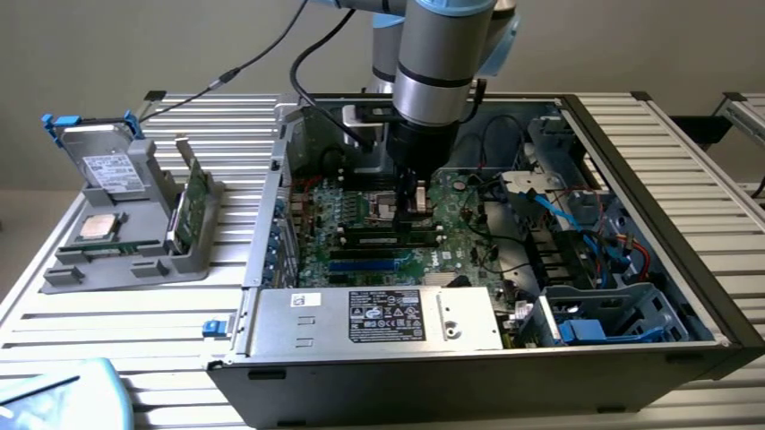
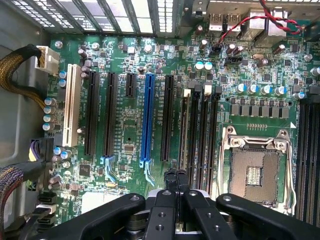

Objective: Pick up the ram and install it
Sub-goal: 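Press down the ram until it locks into place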

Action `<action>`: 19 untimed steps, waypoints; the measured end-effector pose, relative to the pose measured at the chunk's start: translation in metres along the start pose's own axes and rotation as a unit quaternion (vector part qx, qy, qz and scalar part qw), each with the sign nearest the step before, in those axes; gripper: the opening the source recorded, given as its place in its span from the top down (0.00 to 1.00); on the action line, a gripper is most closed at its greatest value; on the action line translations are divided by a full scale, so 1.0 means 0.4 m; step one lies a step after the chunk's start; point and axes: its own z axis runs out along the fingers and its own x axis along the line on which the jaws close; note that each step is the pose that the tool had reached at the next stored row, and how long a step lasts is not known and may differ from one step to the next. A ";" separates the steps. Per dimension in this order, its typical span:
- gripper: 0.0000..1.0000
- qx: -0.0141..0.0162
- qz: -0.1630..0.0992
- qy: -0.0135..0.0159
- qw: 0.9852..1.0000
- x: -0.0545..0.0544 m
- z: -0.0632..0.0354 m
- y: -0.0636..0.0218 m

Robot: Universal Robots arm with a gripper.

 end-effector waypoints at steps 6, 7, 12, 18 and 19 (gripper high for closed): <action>0.89 -0.001 0.039 -0.004 0.999 0.000 0.001 0.000; 0.89 -0.002 0.047 -0.004 0.999 0.000 0.001 0.000; 0.89 -0.003 0.090 -0.008 0.996 0.000 0.003 0.000; 0.89 -0.005 0.143 -0.013 0.990 0.000 0.006 -0.001; 0.89 -0.006 0.151 -0.014 0.988 0.000 0.006 -0.001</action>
